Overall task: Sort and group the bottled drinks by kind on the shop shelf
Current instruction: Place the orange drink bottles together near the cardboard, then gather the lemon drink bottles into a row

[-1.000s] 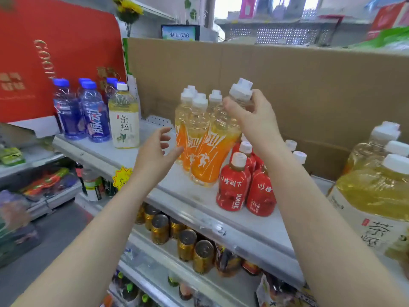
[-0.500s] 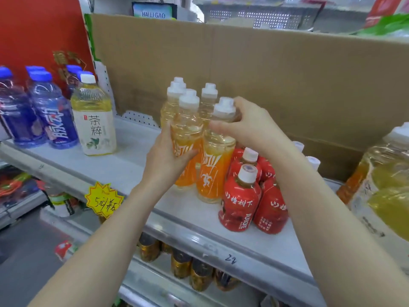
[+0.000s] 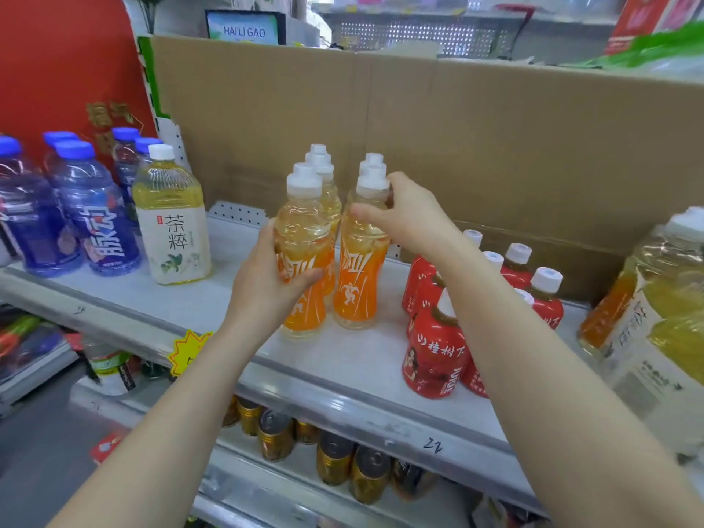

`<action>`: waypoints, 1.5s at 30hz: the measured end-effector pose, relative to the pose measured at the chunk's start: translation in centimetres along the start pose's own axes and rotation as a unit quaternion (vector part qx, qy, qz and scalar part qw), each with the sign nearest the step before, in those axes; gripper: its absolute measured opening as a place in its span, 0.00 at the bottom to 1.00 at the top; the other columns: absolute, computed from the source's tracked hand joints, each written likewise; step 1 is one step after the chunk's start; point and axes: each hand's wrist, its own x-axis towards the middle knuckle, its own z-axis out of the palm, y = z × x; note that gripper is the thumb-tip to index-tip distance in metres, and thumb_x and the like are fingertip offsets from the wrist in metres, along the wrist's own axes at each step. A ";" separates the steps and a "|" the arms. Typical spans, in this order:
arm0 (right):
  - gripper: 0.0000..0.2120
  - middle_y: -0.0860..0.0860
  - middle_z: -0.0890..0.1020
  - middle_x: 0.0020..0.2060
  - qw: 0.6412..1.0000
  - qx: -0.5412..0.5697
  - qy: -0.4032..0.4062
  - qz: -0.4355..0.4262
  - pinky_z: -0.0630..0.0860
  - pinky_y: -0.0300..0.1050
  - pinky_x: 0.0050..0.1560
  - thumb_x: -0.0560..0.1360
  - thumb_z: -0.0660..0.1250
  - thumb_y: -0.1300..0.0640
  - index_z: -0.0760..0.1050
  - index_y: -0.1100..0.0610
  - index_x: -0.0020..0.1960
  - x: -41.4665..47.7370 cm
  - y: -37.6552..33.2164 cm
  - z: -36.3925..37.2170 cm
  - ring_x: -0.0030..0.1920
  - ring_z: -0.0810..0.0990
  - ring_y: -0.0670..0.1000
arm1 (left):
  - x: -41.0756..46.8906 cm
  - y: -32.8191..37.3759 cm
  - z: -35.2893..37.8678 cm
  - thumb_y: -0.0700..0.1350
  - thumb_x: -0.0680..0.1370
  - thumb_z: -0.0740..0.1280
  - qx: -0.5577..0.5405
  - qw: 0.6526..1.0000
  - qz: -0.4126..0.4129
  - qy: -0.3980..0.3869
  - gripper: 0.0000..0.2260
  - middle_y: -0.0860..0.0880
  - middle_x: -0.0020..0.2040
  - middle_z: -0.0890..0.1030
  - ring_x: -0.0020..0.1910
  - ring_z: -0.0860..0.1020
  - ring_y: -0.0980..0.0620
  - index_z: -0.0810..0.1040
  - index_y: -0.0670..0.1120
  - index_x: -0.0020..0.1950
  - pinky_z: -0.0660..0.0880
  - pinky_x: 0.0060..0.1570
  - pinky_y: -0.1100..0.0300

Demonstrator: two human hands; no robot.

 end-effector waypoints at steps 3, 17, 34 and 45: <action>0.29 0.52 0.78 0.61 1.000 -0.005 0.014 0.010 0.77 0.48 0.52 0.77 0.70 0.41 0.69 0.57 0.69 -0.5 0.1 0.3 0.58 0.78 0.53 | -0.2 -0.2 -0.1 0.51 0.72 0.77 -0.012 1.000 0.002 -0.002 0.35 0.63 0.56 0.73 0.56 0.75 0.55 0.62 0.57 0.73 0.77 0.57 0.50; 0.25 0.55 0.82 0.59 0.986 -0.144 0.077 0.017 0.74 0.51 0.57 0.82 0.63 0.42 0.72 0.58 0.70 -3.5 -0.6 1.3 0.60 0.79 0.57 | -0.5 -0.6 -0.9 0.49 0.73 0.76 -0.023 0.999 0.019 -0.039 0.33 0.56 0.64 0.76 0.61 0.78 0.49 0.62 0.60 0.71 0.78 0.58 0.44; 0.18 0.54 0.82 0.57 0.914 -0.236 0.324 0.072 0.72 0.44 0.55 0.82 0.62 0.49 0.77 0.58 0.66 -29.8 10.7 -3.5 0.58 0.79 0.56 | -15.8 8.5 6.5 0.45 0.77 0.70 -0.168 0.974 0.104 -0.114 0.17 0.55 0.57 0.75 0.54 0.76 0.57 0.73 0.53 0.65 0.75 0.57 0.58; 0.18 0.50 0.80 0.64 0.883 -0.176 0.366 0.234 0.67 0.38 0.61 0.83 0.62 0.50 0.75 0.54 0.70 -49.9 23.0 -13.5 0.66 0.76 0.52 | -31.2 22.2 20.0 0.45 0.79 0.69 -0.225 0.931 0.128 -0.258 0.15 0.56 0.56 0.77 0.56 0.77 0.58 0.75 0.56 0.64 0.78 0.58 0.52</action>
